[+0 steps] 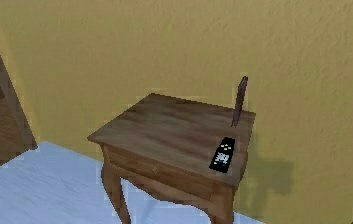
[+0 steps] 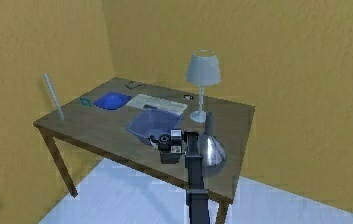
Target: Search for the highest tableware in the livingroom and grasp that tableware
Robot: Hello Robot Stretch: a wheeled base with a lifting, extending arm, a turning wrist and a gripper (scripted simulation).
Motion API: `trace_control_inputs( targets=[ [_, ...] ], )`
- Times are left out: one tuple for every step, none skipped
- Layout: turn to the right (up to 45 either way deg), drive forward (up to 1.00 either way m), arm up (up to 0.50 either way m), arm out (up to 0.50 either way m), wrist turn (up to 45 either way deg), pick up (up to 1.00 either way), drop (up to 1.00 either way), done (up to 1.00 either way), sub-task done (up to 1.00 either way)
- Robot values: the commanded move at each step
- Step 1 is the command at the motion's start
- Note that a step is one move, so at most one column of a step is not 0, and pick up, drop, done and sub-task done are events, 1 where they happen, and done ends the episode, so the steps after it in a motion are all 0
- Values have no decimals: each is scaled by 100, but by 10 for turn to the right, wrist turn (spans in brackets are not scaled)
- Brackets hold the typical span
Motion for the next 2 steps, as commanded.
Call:
trace_control_inputs(
  targets=[
    [0,0,10,0,0,0,0,0,0],
    [0,0,0,0,0,0,0,100,0]
  ],
)
